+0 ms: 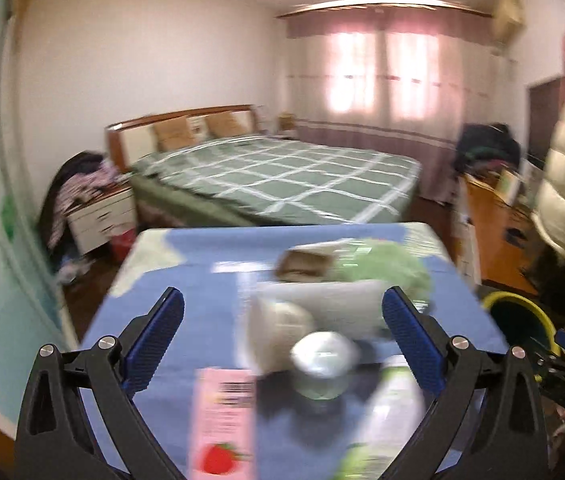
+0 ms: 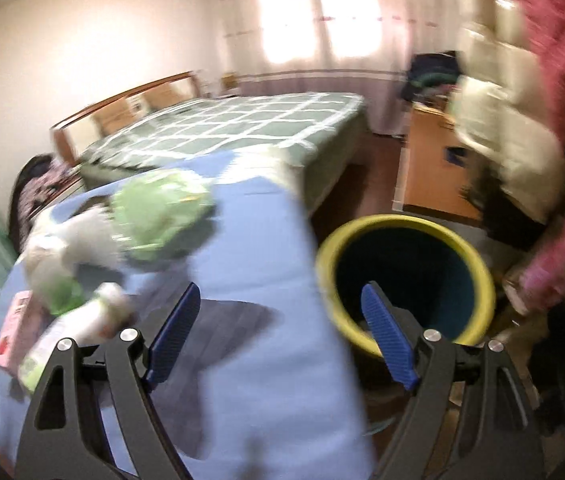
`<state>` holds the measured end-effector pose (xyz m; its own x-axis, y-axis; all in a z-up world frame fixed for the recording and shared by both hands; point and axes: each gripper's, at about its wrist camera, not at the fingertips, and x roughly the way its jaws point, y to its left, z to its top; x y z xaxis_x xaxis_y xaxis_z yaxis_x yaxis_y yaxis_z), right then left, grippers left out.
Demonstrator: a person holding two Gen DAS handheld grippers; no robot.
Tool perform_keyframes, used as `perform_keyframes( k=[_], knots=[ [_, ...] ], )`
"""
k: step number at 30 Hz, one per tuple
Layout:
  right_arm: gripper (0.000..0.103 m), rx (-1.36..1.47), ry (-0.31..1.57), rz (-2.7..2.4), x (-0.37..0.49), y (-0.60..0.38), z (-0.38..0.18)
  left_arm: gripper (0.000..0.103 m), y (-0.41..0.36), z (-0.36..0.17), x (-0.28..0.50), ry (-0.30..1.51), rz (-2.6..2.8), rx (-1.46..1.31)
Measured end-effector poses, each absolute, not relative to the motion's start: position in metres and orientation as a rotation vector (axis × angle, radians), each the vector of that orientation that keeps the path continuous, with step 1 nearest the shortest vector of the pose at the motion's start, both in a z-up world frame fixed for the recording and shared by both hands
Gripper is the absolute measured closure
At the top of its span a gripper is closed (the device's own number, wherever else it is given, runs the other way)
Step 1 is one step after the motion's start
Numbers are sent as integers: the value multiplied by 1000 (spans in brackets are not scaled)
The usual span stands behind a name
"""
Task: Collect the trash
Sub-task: 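Grasp the green plastic bag with the right gripper and carry it to the bin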
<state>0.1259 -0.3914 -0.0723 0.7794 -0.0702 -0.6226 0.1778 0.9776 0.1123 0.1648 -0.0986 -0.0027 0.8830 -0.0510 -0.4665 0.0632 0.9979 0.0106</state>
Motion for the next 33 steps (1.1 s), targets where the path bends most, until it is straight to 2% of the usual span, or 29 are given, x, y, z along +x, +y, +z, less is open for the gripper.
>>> perform_keyframes(
  k=[9,10,15,20,22,24,27,29,33],
  knots=[
    [25,117,717,-104,221,-340,-71,5,-22,-21,197,455,35,-19],
    [27,108,732,-119,232,-339,-74,5,-18,-23,205,452,42,-20],
    [48,144,835,-134,279,-344,-97,5,-3,-38,226,459,59,-34],
    [48,185,869,-122,292,-345,-114,5,0,-60,248,505,66,-43],
    [52,199,879,-108,294,-343,-119,5,2,-68,256,546,58,-58],
    [68,242,881,-66,296,-344,-124,5,1,-73,260,564,55,-72],
    [86,271,861,-36,295,-347,-123,5,0,-77,257,561,65,-61],
    [94,271,823,-34,290,-348,-116,5,-3,-78,258,556,71,-49],
    [99,238,737,-88,277,-350,-100,5,-8,-79,255,545,74,-38]
  ],
)
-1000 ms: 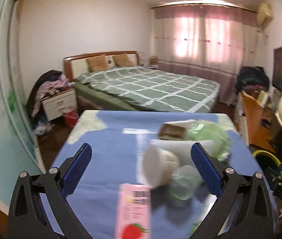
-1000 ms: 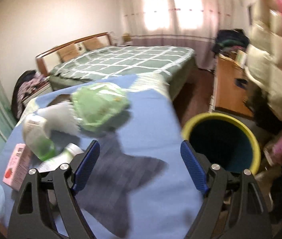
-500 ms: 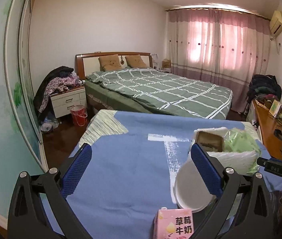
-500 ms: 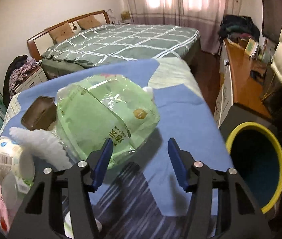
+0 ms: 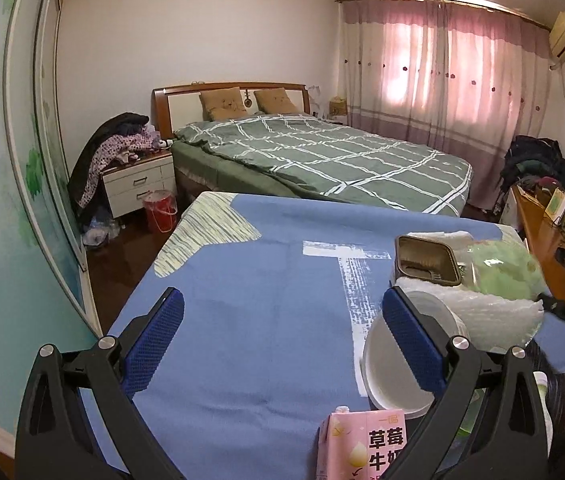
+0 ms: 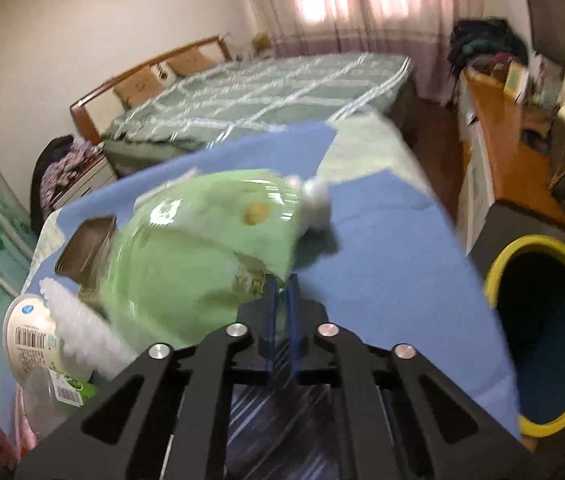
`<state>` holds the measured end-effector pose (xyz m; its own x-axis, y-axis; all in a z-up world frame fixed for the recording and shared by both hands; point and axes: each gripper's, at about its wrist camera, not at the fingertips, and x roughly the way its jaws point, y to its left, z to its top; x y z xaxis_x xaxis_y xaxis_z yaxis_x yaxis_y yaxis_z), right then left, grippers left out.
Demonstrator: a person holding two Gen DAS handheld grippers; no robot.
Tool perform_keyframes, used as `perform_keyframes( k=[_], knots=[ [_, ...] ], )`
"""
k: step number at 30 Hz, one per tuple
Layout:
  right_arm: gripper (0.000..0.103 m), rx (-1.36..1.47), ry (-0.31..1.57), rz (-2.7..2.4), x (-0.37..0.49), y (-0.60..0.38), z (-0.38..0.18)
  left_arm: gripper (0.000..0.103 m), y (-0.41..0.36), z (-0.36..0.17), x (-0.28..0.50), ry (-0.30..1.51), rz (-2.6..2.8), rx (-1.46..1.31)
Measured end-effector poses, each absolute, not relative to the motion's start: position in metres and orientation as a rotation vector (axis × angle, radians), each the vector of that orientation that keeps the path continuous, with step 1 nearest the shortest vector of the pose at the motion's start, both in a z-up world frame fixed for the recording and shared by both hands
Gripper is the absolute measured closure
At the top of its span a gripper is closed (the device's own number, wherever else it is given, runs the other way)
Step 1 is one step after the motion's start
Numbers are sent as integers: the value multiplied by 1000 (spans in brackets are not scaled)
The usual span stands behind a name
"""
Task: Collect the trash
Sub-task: 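Grasp the green plastic bag with the right gripper and carry it to the bin, then open the right gripper to drop the green bag into the bin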
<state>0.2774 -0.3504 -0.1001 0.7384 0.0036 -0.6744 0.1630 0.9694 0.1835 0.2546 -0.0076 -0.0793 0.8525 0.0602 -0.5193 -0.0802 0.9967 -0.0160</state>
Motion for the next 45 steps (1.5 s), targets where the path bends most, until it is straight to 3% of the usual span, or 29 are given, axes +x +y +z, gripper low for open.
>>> perform_keyframes(
  k=[15,28,31,36,41,45],
  knots=[
    [99,235,502,-436,204,-424,-54,5,-25,-64,223,462,-13,-22],
    [99,355,523,-806,145,-512,-87,5,-48,-60,208,431,-110,28],
    [94,345,542,-846,148,-512,-95,5,-56,-61,205,430,-132,50],
    [72,335,540,-841,150,-507,-98,5,-62,-59,199,422,-162,65],
    [61,301,534,-824,154,-499,-99,5,-69,-58,194,425,-198,70],
    [60,305,540,-818,155,-500,-100,5,-82,-58,185,454,-250,94]
  ],
)
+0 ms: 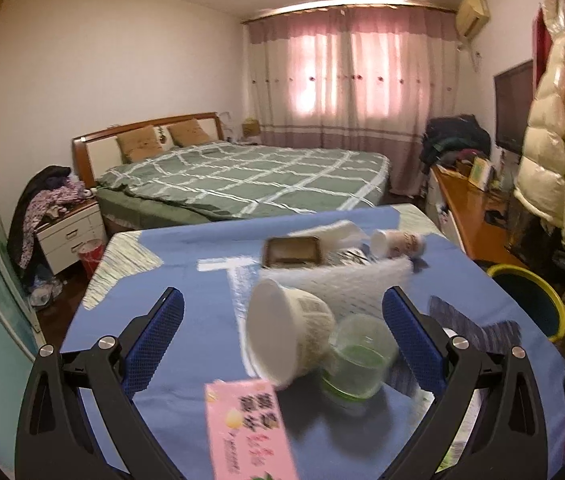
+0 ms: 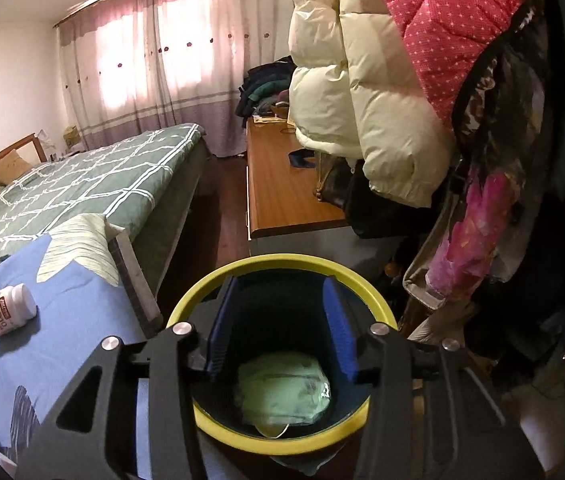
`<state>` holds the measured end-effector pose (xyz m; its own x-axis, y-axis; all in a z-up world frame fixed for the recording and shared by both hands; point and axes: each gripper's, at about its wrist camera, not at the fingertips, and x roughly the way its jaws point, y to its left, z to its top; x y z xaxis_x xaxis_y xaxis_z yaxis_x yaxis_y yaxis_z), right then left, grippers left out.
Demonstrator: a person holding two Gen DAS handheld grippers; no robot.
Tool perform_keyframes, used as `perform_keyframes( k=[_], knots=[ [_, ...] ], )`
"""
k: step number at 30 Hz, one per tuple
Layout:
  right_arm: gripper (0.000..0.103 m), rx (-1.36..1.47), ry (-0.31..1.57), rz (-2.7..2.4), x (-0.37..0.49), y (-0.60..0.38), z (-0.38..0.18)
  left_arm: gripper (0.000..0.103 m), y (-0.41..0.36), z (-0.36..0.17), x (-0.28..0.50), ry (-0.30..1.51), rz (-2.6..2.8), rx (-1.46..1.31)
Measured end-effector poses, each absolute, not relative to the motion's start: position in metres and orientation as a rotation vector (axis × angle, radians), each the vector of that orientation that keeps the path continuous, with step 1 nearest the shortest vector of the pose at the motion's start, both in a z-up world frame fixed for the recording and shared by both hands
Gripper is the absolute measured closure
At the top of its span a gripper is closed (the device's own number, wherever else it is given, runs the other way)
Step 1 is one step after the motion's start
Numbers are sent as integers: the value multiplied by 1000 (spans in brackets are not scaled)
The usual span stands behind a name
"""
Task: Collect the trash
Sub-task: 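Open the right gripper to drop the green bag into the bin, then grasp the clear plastic tub with the left gripper and lift it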
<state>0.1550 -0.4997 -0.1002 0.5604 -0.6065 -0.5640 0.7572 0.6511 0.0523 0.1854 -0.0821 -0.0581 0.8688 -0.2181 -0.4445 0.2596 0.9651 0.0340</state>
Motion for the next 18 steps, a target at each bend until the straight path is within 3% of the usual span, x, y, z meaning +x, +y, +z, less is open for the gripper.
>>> perform_keyframes(
  k=[7,15,18],
  knots=[
    [59,308,527,-797,153,-497,-98,5,-105,-61,145,518,-356,119],
    [54,325,502,-742,149,-492,-93,5,-132,-98,110,675,-458,156],
    [53,337,493,-724,148,-493,-92,13,-138,-108,112,718,-461,146]
  ],
)
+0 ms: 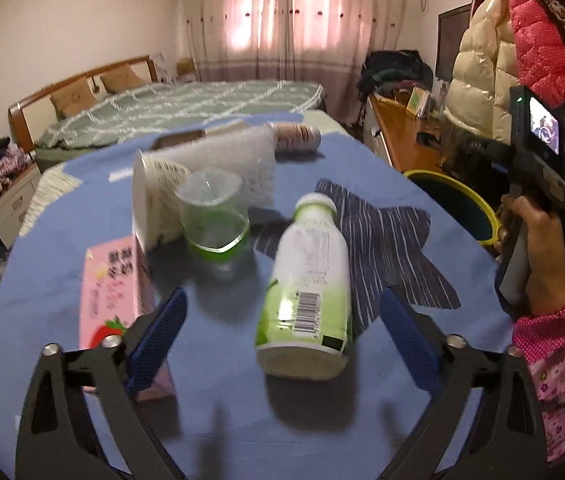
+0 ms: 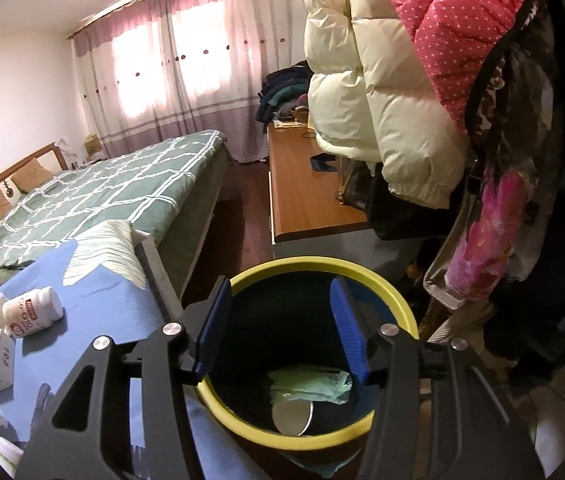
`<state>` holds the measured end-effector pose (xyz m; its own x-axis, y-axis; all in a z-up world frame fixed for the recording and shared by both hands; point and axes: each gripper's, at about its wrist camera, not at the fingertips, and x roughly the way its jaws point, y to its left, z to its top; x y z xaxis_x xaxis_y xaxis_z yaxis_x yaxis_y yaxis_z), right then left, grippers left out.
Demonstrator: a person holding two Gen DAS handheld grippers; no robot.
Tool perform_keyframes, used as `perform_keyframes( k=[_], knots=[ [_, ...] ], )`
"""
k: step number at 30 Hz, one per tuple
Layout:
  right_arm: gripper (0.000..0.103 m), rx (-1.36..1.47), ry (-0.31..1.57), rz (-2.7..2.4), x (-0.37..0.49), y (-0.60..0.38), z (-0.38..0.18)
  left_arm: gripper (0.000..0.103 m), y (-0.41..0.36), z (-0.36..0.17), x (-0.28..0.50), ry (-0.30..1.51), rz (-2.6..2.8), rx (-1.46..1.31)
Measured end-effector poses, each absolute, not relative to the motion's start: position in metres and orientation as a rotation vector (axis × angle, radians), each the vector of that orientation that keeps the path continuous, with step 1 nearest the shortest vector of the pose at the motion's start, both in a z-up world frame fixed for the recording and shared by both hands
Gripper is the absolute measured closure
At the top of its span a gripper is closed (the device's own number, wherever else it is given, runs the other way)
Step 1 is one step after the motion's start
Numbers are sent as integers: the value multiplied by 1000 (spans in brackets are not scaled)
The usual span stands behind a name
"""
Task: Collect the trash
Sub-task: 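Grasp the clear plastic tub with the left gripper and lift it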
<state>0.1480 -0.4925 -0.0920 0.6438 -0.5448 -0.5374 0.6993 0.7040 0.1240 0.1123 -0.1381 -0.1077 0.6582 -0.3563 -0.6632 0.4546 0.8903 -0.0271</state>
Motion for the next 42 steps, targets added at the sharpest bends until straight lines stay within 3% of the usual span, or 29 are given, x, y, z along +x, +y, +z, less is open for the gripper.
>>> perform_keyframes(
  k=[8,10,31,42],
  knots=[
    [53,354,481,-692,145,-493,-90,36,-146,-132,127,810,-475,137],
    [53,355,478,-685,145,-493,-90,47,-147,-133,127,815,-489,137],
    [53,364,474,-671,144,-493,-88,51,-162,-48,152,598,-494,166],
    [53,390,460,-638,147,-488,-87,51,-197,-39,198,562,-441,170]
  ],
)
